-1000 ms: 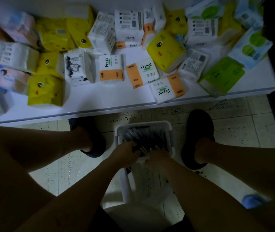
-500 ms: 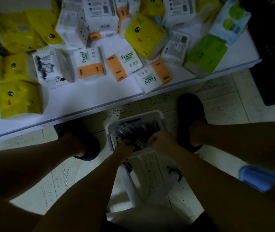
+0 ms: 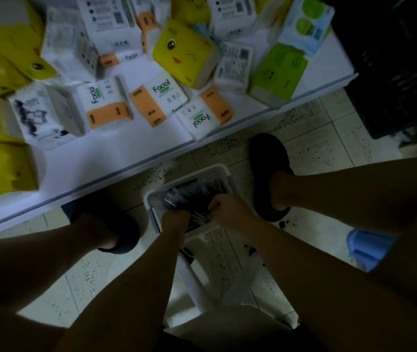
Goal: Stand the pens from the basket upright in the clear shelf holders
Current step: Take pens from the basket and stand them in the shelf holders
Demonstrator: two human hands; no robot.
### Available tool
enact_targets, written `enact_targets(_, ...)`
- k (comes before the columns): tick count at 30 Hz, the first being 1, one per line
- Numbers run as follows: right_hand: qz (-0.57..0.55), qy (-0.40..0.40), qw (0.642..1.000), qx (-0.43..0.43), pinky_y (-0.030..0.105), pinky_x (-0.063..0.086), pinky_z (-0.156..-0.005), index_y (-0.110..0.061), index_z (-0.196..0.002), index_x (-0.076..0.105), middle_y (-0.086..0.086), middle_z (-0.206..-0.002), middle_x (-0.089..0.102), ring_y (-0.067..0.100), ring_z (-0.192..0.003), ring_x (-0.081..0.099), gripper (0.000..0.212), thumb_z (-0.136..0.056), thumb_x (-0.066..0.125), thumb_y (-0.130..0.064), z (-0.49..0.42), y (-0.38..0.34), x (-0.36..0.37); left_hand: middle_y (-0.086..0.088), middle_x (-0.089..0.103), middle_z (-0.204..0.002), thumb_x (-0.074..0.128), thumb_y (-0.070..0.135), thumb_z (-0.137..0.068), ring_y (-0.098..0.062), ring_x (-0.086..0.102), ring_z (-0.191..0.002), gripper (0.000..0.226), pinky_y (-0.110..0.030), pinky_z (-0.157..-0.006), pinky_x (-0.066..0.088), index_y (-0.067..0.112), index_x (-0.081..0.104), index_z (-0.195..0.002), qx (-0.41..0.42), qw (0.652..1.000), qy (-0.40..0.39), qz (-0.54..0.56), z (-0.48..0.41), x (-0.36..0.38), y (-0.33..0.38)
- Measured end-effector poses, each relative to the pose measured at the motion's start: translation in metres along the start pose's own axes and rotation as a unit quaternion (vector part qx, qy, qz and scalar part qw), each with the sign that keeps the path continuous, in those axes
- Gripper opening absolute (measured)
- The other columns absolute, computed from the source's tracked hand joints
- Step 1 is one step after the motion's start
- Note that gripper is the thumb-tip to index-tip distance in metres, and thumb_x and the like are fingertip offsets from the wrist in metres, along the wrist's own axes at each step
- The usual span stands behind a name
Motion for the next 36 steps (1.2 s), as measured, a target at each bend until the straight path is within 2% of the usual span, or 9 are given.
enact_targets(4, -0.031, 0.009, 0.999, 0.041, 0.031, 0.045, -0.063, -0.013, -0.087, 0.047, 0.003, -0.081, 0.053, 0.024, -0.079, 0.054, 0.01, -0.091, 0.055, -0.008, -0.001, 0.001, -0.001, -0.009, 0.058, -0.072, 0.053, 0.003, -0.09, -0.02, 0.057, -0.065, 0.019, -0.032, -0.062, 0.051, 0.011, 0.059, -0.074, 0.129, 0.987, 0.038, -0.086, 0.018, -0.008, 0.022)
enact_targets(7, -0.13, -0.016, 0.987, 0.094, 0.042, 0.052, -0.078, -0.005, -0.109, 0.049, 0.023, -0.108, 0.062, 0.036, -0.093, 0.063, 0.014, -0.095, 0.048, -0.003, 0.001, -0.004, -0.001, -0.007, 0.061, -0.086, 0.06, 0.0, -0.088, -0.021, 0.065, -0.077, 0.013, -0.035, -0.072, 0.059, 0.013, 0.061, -0.09, 0.195, 0.976, 0.025, -0.089, 0.036, -0.017, 0.04)
enact_targets(11, -0.149, -0.047, 0.984, 0.08, 0.031, 0.052, -0.064, 0.007, -0.126, 0.053, 0.023, -0.109, 0.064, 0.023, -0.068, 0.058, 0.032, -0.095, 0.045, 0.0, 0.005, -0.014, -0.01, -0.013, 0.062, -0.108, 0.058, 0.001, -0.088, -0.032, 0.065, -0.095, 0.038, -0.05, -0.081, 0.057, 0.024, 0.054, -0.118, 0.254, 0.965, 0.011, -0.059, 0.062, -0.025, 0.054)
enact_targets(15, -0.235, 0.034, 0.971, 0.04, 0.023, 0.05, -0.047, -0.004, -0.105, 0.061, 0.006, -0.073, 0.063, 0.018, -0.056, 0.059, 0.019, -0.1, 0.049, -0.018, 0.022, -0.024, -0.019, -0.013, 0.065, -0.109, 0.057, 0.002, -0.091, -0.031, 0.066, -0.09, 0.066, -0.043, -0.074, 0.058, 0.034, 0.034, -0.143, 0.277, 0.961, 0.012, -0.014, 0.09, -0.03, 0.064)
enact_targets(20, -0.253, 0.079, 0.963, -0.05, 0.032, 0.042, -0.062, -0.015, -0.077, 0.059, 0.007, -0.072, 0.057, 0.018, -0.062, 0.052, 0.029, -0.1, 0.049, -0.029, 0.054, -0.044, -0.034, -0.005, 0.061, -0.081, 0.059, -0.007, -0.088, -0.014, 0.062, -0.063, 0.074, -0.021, -0.048, 0.051, 0.026, 0.028, -0.147, 0.357, 0.934, -0.031, -0.017, 0.131, -0.045, 0.087)
enact_targets(23, -0.283, 0.1, 0.948, -0.102, 0.029, 0.04, -0.059, -0.022, -0.066, 0.063, -0.005, -0.06, 0.057, 0.014, -0.061, 0.051, 0.03, -0.096, 0.058, -0.024, 0.08, -0.061, -0.048, -0.008, 0.054, -0.078, 0.067, -0.01, -0.081, -0.02, 0.06, -0.065, 0.085, -0.029, -0.055, 0.053, 0.026, 0.027, -0.148, 0.408, 0.91, -0.062, -0.035, 0.162, -0.06, 0.104)
enact_targets(26, -0.31, 0.115, 0.927, -0.179, 0.025, 0.044, -0.057, -0.02, -0.077, 0.066, -0.008, -0.061, 0.061, 0.011, -0.059, 0.053, 0.019, -0.093, 0.062, -0.012, 0.106, -0.085, -0.062, -0.009, 0.059, -0.083, 0.075, 0.001, -0.079, -0.032, 0.066, -0.079, 0.073, -0.047, -0.071, 0.057, 0.022, 0.041, -0.139, 0.456, 0.888, -0.033, -0.052, 0.193, -0.077, 0.12)
enact_targets(29, -0.307, 0.148, 0.912, -0.23, 0.035, 0.058, -0.065, -0.018, -0.093, 0.061, 0.014, -0.083, 0.065, 0.024, -0.066, 0.063, 0.017, -0.089, 0.064, -0.002, 0.132, -0.106, -0.078, -0.008, 0.053, -0.079, 0.071, 0.002, -0.084, -0.038, 0.065, -0.089, 0.048, -0.052, -0.075, 0.056, 0.013, 0.051, -0.126, 0.498, 0.866, -0.039, -0.015, 0.222, -0.092, 0.138)
enact_targets(36, -0.196, 0.272, 0.873, -0.354, 0.051, 0.057, -0.073, -0.021, -0.088, 0.054, 0.009, -0.083, 0.067, 0.02, -0.071, 0.068, 0.013, -0.09, 0.066, -0.015, 0.202, -0.157, -0.141, 0.0, 0.061, -0.074, 0.062, 0.019, -0.093, -0.02, 0.071, -0.08, 0.011, -0.053, -0.068, 0.058, 0.023, 0.061, -0.103, 0.625, 0.78, -0.033, 0.009, 0.309, -0.109, 0.189)
Point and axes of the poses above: each hand's wrist, its own z-axis away from the middle knuckle, its own x-axis out of the palm, y = z × x, the point moved 1 cm from there along -z, towards the middle knuckle
